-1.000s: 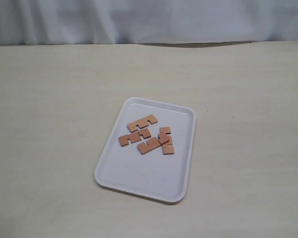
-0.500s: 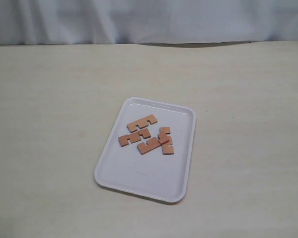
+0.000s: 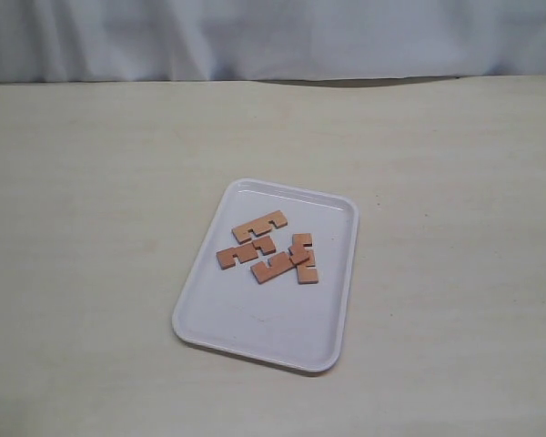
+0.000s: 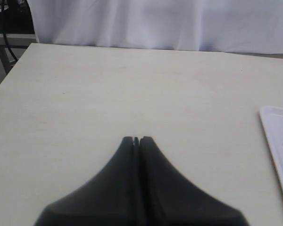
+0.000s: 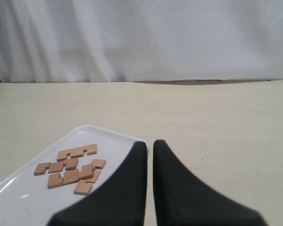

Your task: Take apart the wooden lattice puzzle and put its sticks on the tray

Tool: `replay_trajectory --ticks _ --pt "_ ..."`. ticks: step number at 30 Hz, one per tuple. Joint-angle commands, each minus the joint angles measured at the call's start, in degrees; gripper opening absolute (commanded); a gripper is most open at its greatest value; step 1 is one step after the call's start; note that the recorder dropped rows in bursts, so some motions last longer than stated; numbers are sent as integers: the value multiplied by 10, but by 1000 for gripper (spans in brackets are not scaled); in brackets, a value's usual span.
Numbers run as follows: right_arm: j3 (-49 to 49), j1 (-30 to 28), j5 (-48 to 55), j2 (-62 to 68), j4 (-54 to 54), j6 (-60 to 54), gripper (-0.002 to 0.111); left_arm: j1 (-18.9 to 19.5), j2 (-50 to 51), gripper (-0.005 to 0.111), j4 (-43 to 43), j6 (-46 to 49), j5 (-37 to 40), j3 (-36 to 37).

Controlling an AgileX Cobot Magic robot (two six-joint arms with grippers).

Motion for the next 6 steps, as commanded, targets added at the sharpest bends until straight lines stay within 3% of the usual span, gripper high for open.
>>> replay_trajectory --ticks 1,6 --pt "0 2 -3 -2 2 0 4 0 0 0 1 -2 -4 1" --pt "0 2 -3 -2 2 0 4 0 0 0 1 -2 -6 1"
